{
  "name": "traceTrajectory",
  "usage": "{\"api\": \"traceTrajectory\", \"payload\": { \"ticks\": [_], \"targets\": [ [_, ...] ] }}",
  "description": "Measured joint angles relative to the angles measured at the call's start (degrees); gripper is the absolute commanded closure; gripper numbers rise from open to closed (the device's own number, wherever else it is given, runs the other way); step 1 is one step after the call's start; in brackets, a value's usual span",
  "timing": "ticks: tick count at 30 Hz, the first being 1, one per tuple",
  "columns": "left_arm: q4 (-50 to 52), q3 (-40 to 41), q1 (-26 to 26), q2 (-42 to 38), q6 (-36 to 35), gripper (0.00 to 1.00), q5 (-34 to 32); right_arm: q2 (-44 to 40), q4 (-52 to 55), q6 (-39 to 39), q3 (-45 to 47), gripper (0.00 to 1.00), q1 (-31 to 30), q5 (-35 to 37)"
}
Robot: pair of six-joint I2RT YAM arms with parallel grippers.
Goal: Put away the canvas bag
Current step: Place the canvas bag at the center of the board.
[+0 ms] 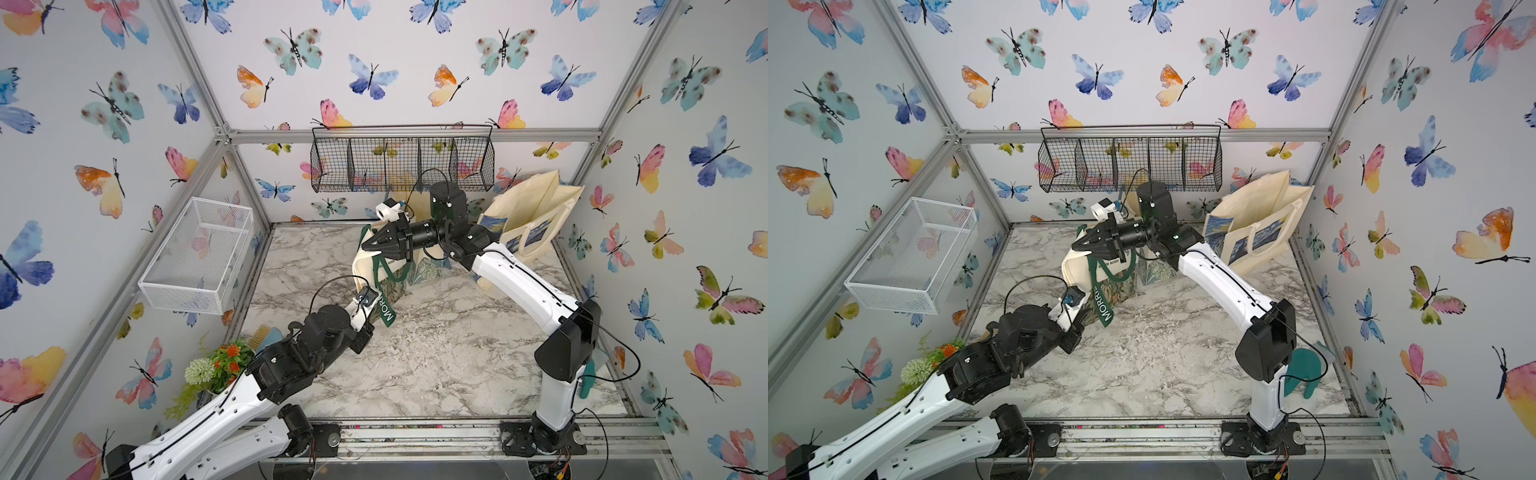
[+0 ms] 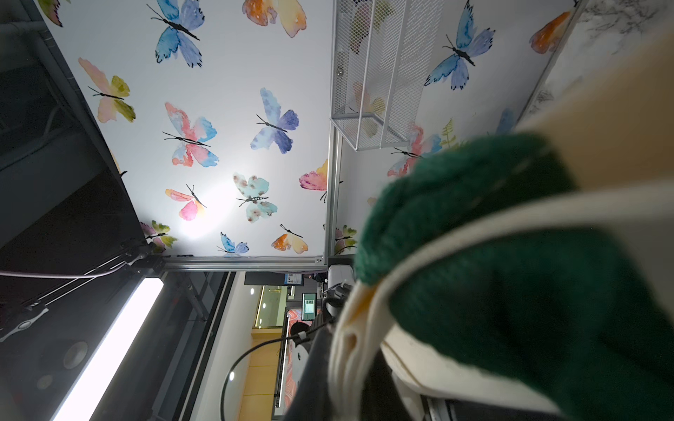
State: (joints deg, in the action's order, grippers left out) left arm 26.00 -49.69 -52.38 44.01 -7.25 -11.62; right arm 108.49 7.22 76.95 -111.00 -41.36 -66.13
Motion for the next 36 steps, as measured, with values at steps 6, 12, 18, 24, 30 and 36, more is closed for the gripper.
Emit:
{"api": "traceTrajectory", "payload": {
  "ticks": [6, 12, 18, 24, 30, 36],
  "targets": [
    [1.79, -6.88, 0.04, 2.14, 3.45, 1.00, 18.91, 0.46, 10.47, -9.22, -0.07, 0.98, -0.94, 0.20],
    [1.42, -6.08, 0.20, 4.46, 6.69, 1.00, 25.24, 1.81, 17.59, -15.26, 5.09, 0.98, -1.44, 0.04],
    [-1.86, 3.91, 0.79, 2.34, 10.03, 1.00, 26.34, 3.26, 17.11, -16.90, 12.26, 0.98, -1.44, 0.98],
    [-4.63, 8.39, 1.77, -1.95, 12.98, 1.00, 25.68, 4.74, 13.53, -16.57, 13.55, 0.98, -2.69, 1.18],
    [-4.81, 9.35, 9.09, -0.85, 15.37, 1.00, 24.17, 11.37, 10.97, -16.39, 6.93, 0.98, -2.99, 2.03],
    [-5.22, 8.46, 29.31, 4.98, 17.46, 1.00, 37.03, 21.09, 11.21, -16.81, -6.03, 0.98, -2.49, 7.30]
  ]
}}
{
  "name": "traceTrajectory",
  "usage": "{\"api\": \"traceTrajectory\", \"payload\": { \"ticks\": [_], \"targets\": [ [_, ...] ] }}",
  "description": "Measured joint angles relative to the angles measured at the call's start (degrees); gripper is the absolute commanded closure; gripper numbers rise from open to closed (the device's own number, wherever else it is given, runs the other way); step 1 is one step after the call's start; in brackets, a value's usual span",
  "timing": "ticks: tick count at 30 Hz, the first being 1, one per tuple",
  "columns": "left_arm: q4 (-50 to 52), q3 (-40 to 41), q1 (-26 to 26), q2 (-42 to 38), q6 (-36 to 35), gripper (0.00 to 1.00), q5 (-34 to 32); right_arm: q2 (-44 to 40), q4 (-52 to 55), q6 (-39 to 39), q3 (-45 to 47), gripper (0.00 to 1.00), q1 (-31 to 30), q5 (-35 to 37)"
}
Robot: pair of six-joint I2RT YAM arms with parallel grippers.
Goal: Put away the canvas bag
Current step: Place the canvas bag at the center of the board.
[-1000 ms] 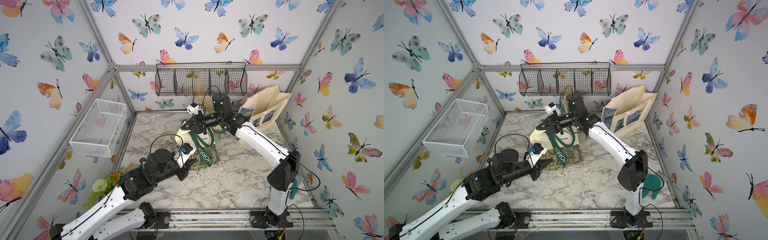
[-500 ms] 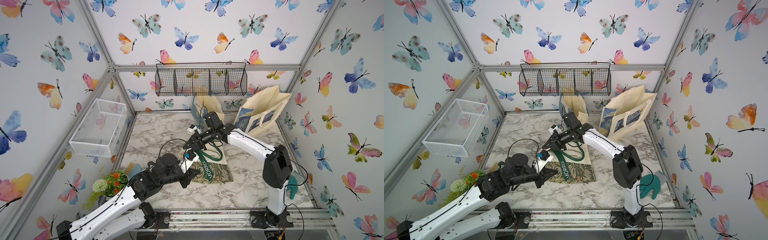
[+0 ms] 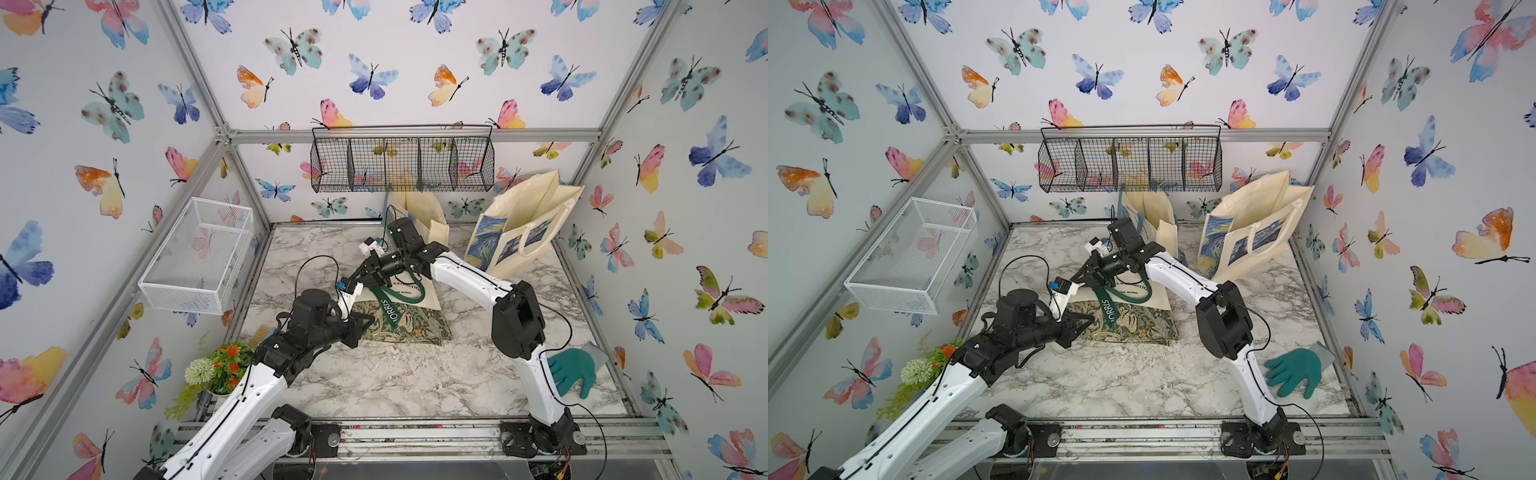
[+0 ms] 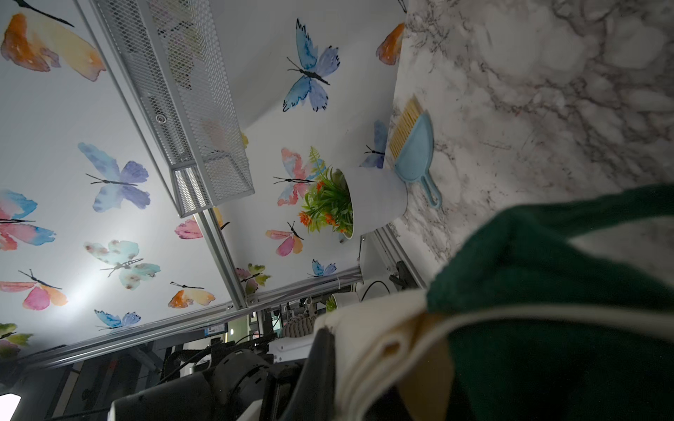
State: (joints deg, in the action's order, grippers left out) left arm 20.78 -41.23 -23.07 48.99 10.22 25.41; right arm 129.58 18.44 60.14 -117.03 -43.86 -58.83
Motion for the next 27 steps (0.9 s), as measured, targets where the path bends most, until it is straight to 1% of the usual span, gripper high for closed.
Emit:
{"api": "traceTrajectory", "payload": {
  "ticks": [2, 4, 7, 11, 12, 14, 15, 19, 21, 22, 27],
  "targets": [
    [0.02, 0.00, 2.45, 0.61, 0.42, 1.00, 3.39, 0.57, -0.09, -0.07, -0.46, 0.98, 0.00, 0.52],
    [-0.22, 0.39, 2.89, 0.26, 0.94, 1.00, 5.44, 0.11, -1.09, -0.11, 1.31, 0.98, -0.09, 0.57],
    [-1.22, 3.34, 2.99, -1.60, 2.27, 1.00, 7.50, -1.73, -3.63, 0.00, 7.19, 0.98, -0.33, 0.50],
    [-1.29, 10.10, 2.97, -5.77, 5.11, 1.00, 8.17, -2.54, -6.64, 0.28, 14.64, 0.98, -0.85, -0.02],
    [-1.20, 10.97, 2.97, -6.21, 5.79, 0.96, 7.93, -2.54, -6.99, 0.31, 16.04, 0.98, -0.98, -0.04],
    [-0.70, 11.85, 2.93, -6.62, 7.04, 0.80, 7.26, -2.54, -7.58, 0.42, 17.92, 0.98, -1.11, 0.02],
    [-0.39, 11.82, 2.91, -6.62, 7.61, 0.75, 6.47, -2.54, -8.04, 0.46, 18.58, 0.98, -1.14, 0.04],
    [-1.29, 10.03, 3.28, -6.75, 9.88, 0.49, 1.75, -2.58, -8.39, 0.68, 21.16, 0.98, -0.11, 1.95],
    [-1.73, 8.90, 3.61, -6.69, 10.67, 0.43, -0.04, -2.58, -8.37, 0.83, 22.10, 0.98, 0.46, 2.03],
    [-1.66, 8.33, 3.72, -6.49, 11.15, 0.41, -1.05, -2.58, -8.39, 0.92, 22.32, 0.98, 0.81, 2.12],
    [-1.22, 3.85, 4.33, -5.20, 10.80, 0.40, -8.20, -2.19, -8.35, 1.88, 22.80, 0.98, 1.01, 2.34]
  ]
}}
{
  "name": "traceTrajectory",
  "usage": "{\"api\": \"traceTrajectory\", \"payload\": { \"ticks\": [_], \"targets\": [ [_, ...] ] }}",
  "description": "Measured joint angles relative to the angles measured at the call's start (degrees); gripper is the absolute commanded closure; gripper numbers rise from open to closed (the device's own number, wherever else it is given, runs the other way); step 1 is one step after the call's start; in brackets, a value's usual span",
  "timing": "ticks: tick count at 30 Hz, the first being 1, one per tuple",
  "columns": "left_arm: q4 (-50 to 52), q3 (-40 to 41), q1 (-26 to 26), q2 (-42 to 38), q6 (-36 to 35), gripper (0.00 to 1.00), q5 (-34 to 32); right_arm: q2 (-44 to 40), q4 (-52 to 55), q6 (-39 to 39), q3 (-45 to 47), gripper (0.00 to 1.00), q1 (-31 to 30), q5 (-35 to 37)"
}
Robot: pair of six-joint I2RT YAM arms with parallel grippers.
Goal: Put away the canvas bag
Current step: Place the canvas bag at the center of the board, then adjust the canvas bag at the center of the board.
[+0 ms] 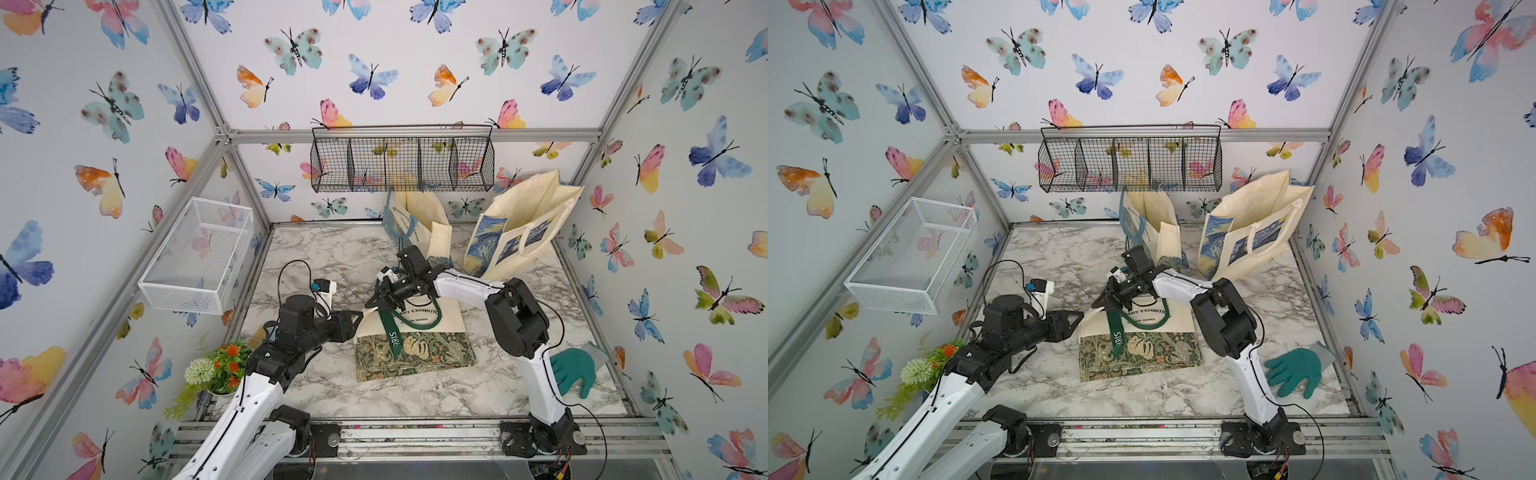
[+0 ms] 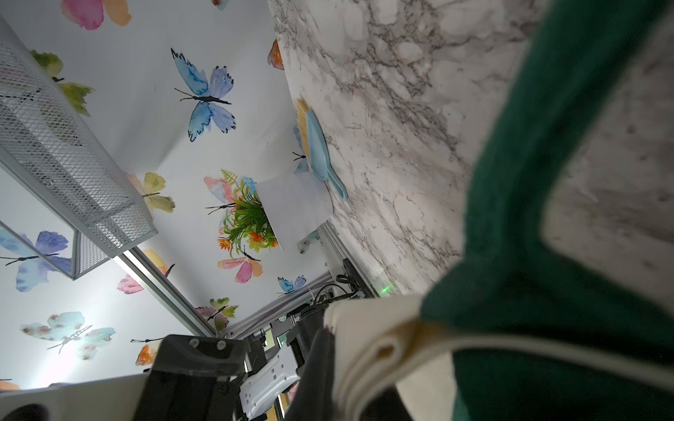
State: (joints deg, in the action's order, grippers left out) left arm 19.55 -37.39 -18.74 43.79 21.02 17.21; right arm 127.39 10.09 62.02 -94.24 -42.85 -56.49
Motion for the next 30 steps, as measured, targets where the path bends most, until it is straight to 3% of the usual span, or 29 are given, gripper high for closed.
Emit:
{"api": "traceTrajectory", "payload": {
  "ticks": [5, 8, 11, 16, 20, 25, 27, 30],
  "targets": [
    [0.81, -4.20, 0.04, -0.46, -1.03, 0.37, -4.68, 2.21, -2.64, 3.10, 0.11, 0.97, -0.31, 0.11],
    [0.98, -4.22, 0.02, -1.29, -1.51, 0.37, -5.77, 2.69, -8.50, 7.61, 2.21, 0.62, -0.33, -0.46],
    [0.87, -3.78, 0.04, -1.18, -1.49, 0.37, -5.73, 2.69, -15.39, 11.85, 4.26, 0.45, -0.33, -1.73],
    [-1.51, -0.90, 0.02, -0.13, -1.49, 0.37, -5.05, 1.11, -20.33, 14.95, 4.48, 0.41, -0.22, -3.93],
    [-3.04, 1.27, 0.04, 2.67, -1.49, 0.37, -4.26, -5.35, -20.55, 14.14, 7.76, 0.41, 0.85, -5.38],
    [-4.70, 2.64, 0.04, 7.96, -0.57, 0.36, -3.10, -17.66, -6.27, -0.92, 12.07, 0.41, 6.99, -3.41],
    [-5.92, 3.67, 0.04, 10.25, 0.35, 0.35, -2.32, -20.61, 3.06, -10.40, 12.02, 0.39, 10.60, 1.62],
    [-8.13, 5.79, 0.04, 12.37, 1.99, 0.35, -0.76, -21.92, 14.82, -23.02, 12.20, 0.37, 14.36, 14.84]
  ]
}}
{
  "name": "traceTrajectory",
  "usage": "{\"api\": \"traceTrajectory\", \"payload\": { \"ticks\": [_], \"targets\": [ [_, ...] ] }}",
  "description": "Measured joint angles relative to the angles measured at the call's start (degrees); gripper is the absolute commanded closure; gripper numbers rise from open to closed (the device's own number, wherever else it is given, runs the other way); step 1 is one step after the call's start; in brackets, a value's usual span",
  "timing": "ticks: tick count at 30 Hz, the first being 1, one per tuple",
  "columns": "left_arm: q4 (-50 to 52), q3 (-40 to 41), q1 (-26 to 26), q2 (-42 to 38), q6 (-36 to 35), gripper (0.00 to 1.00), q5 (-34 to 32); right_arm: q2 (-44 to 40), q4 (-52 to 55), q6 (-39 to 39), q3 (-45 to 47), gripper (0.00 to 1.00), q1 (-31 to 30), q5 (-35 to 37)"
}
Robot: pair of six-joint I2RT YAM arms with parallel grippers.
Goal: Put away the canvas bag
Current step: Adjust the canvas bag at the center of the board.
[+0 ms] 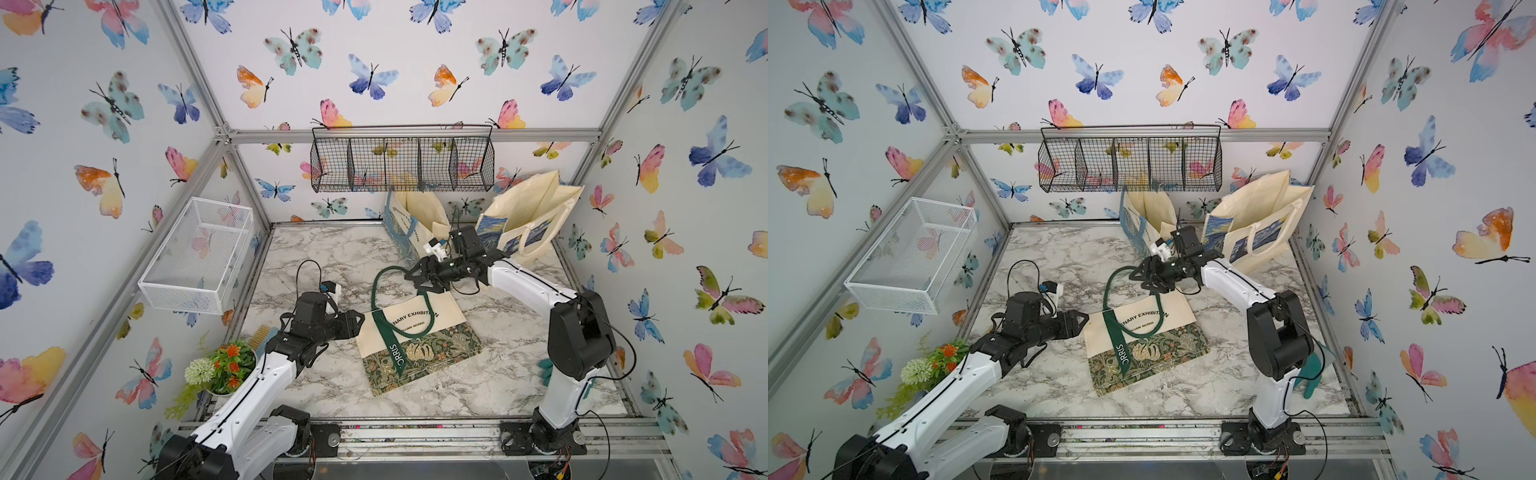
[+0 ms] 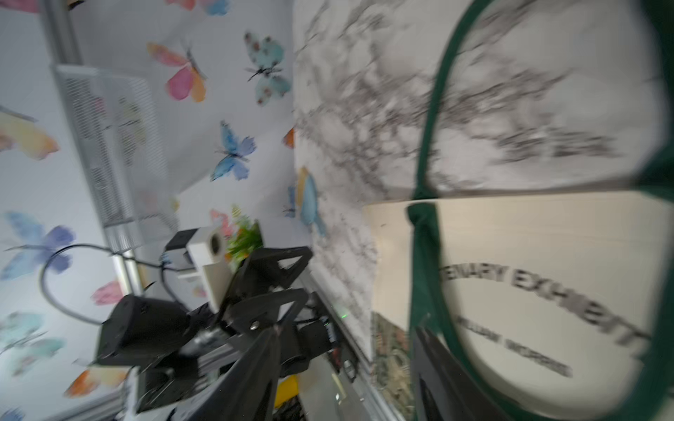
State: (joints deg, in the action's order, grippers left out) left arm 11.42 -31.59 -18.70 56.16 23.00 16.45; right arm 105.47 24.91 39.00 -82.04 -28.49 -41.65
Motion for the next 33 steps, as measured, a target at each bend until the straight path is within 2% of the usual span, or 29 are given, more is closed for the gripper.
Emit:
{"api": "traceTrajectory", "payload": {
  "ticks": [2, 4, 11, 19, 25, 33],
  "targets": [
    [-1.64, 1.49, -0.02, 0.59, 0.79, 0.35, 0.42, 0.22, 4.92, -6.03, 1.81, 0.37, 0.57, 9.55],
    [-2.47, 2.16, 0.00, 1.46, 1.36, 0.39, 0.44, 0.87, 8.22, -9.66, 4.46, 0.37, 0.50, 15.52],
    [-3.02, 1.57, 0.00, 7.21, 2.10, 0.35, 0.09, 3.50, 11.06, -12.70, 10.12, 0.37, 1.97, 26.25],
    [-4.13, 1.60, 0.00, 12.37, 3.37, 0.34, 0.22, 3.58, 10.99, -12.66, 9.86, 0.38, 2.93, 33.70],
    [-6.12, 1.70, 0.00, 16.09, 4.48, 0.34, 1.01, 3.52, 10.88, -12.68, 10.01, 0.38, 3.06, 35.71],
    [-7.32, 1.62, 0.00, 17.11, 4.96, 0.34, 2.12, 2.69, 10.67, -13.07, 11.06, 0.39, 3.21, 37.07]
  ]
}}
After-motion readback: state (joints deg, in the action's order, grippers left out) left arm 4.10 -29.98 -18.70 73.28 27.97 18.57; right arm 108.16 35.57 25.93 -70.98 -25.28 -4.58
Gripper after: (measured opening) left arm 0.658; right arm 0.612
